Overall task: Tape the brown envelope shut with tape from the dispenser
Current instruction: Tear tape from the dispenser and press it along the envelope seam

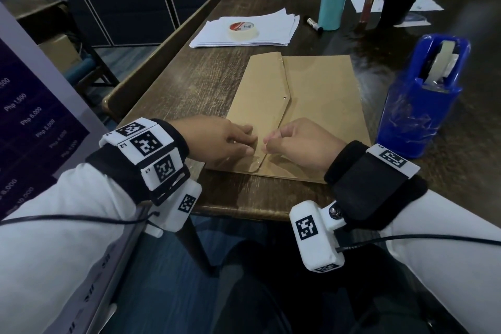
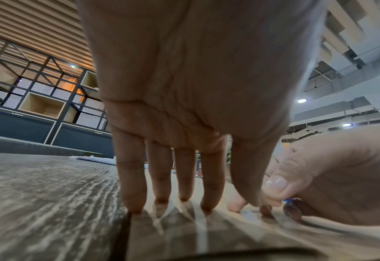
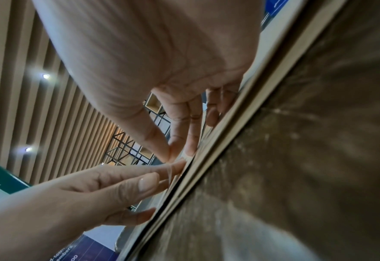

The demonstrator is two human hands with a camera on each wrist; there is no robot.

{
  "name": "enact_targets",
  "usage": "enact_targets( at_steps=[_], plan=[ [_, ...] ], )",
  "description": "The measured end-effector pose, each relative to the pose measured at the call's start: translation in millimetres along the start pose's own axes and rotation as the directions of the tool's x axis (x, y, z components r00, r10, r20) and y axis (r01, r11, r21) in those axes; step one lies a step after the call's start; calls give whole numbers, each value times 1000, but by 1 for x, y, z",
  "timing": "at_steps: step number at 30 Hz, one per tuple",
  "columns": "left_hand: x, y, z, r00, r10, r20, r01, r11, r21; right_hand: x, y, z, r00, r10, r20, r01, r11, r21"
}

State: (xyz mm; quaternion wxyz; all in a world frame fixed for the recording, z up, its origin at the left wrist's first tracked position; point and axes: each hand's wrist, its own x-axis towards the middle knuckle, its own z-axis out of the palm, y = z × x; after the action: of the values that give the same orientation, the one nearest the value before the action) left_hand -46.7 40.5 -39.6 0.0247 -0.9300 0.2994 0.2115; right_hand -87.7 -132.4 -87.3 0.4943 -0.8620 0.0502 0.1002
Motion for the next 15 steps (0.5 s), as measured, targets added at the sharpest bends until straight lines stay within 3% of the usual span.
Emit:
enact_targets(
  at_steps=[15],
  plan=[
    [-1, 7, 2, 1000, -22, -21, 23, 998, 61, 2, 4, 0, 999, -45, -15, 44, 997, -57]
  ],
)
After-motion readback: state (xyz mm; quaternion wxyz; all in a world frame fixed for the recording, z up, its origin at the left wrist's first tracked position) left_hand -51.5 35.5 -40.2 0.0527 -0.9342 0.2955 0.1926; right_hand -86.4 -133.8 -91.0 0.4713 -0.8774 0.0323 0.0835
